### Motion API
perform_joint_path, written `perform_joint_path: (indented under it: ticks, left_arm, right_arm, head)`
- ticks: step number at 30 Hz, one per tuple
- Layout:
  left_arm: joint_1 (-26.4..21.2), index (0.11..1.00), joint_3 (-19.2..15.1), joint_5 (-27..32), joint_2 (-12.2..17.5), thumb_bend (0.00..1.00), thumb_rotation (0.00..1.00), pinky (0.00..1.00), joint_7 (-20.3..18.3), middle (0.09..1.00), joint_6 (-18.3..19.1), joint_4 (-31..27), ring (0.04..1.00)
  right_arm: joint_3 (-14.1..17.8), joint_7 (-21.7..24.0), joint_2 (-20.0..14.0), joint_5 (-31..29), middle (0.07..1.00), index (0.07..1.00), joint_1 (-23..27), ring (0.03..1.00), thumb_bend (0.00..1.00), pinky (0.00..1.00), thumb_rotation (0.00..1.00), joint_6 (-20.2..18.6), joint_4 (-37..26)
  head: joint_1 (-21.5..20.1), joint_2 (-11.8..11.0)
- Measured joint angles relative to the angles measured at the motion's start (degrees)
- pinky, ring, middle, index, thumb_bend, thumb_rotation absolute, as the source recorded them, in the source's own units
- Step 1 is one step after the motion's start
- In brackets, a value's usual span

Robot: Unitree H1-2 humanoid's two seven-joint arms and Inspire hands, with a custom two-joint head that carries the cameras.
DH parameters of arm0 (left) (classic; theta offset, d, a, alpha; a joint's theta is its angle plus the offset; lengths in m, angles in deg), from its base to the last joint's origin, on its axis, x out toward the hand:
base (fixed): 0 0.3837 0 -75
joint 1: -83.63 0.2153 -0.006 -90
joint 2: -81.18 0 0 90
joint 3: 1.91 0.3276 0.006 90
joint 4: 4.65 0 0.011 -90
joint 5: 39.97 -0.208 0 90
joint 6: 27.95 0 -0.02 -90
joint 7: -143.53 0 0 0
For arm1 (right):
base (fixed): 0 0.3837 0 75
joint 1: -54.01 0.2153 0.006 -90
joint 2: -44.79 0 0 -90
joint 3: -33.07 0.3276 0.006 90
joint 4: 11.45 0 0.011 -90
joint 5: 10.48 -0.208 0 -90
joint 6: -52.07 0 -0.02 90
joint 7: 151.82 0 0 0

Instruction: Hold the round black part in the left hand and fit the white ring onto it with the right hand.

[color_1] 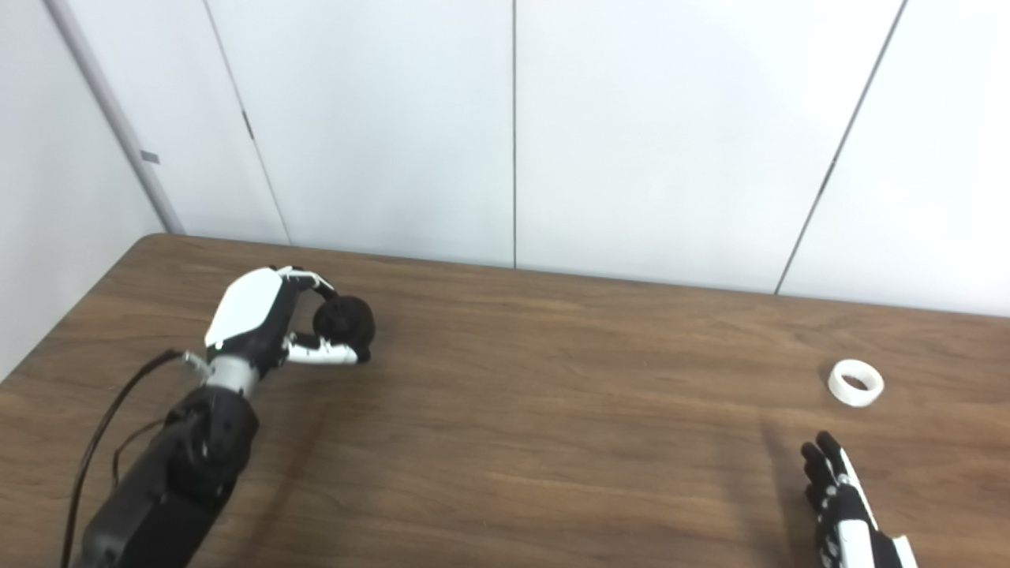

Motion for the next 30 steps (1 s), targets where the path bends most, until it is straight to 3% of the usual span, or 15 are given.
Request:
perform_joint_path:
  ticks: [10, 17, 24, 30]
  left_arm:
    - [7.60, 0.482, 2.07, -1.78, -2.80, 0.52, 0.06, 1.00, -3.46, 0.810, -1.16, -11.92, 0.923]
    - [11.45, 0.482, 5.40, -3.09, -5.98, 0.52, 0.06, 1.00, -11.03, 0.815, 0.20, -21.27, 0.927]
    - [14.80, 0.482, 9.98, -6.82, -9.69, 0.52, 0.06, 1.00, -13.73, 0.795, -0.01, -23.42, 0.905]
    - [17.87, 0.482, 15.34, -10.12, -12.65, 0.52, 0.06, 1.00, -14.30, 0.797, -2.76, -23.34, 0.909]
  right_arm:
    - [-1.34, -1.07, 0.13, 1.64, 0.954, 0.945, 0.17, 0.971, 0.61, 1.00, 1.00, 0.10, -0.07]
    - [-3.97, -1.98, 0.61, 3.84, 0.959, 0.949, 0.40, 0.969, 0.57, 1.00, 1.00, -3.92, -3.75]
    - [-5.12, -4.20, 0.76, 4.88, 0.960, 0.946, 0.57, 0.973, 0.56, 1.00, 1.00, -6.72, -4.63]
    - [-5.97, -4.80, 0.81, 4.32, 0.963, 0.943, 0.69, 0.973, 0.59, 1.00, 1.00, -7.87, -5.69]
  head:
    - [-6.24, 3.60]
    - [-8.71, 6.33]
    - [-9.50, 8.70]
    - [-9.94, 9.76]
